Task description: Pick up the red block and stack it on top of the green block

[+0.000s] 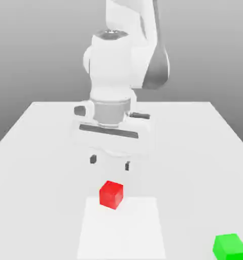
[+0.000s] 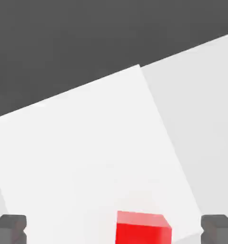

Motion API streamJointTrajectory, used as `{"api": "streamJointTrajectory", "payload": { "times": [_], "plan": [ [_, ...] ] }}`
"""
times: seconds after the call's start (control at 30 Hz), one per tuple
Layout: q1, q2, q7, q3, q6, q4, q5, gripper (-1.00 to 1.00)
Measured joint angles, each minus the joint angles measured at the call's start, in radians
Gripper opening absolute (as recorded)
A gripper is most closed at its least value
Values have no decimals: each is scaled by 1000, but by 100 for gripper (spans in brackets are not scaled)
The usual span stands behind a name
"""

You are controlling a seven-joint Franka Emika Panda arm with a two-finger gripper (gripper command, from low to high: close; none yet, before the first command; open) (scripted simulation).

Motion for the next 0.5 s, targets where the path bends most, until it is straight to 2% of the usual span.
{"api": "streamJointTrajectory", "payload": {
  "times": [0.2,0.23,0.43,0.5],
  "plan": [
    [18,252,48,-38,212,12,-52,0],
    [21,273,48,-42,229,14,-54,-100],
    [22,283,53,-44,239,15,-59,-100],
    [18,245,50,-38,207,11,-54,-100]
  ]
}}
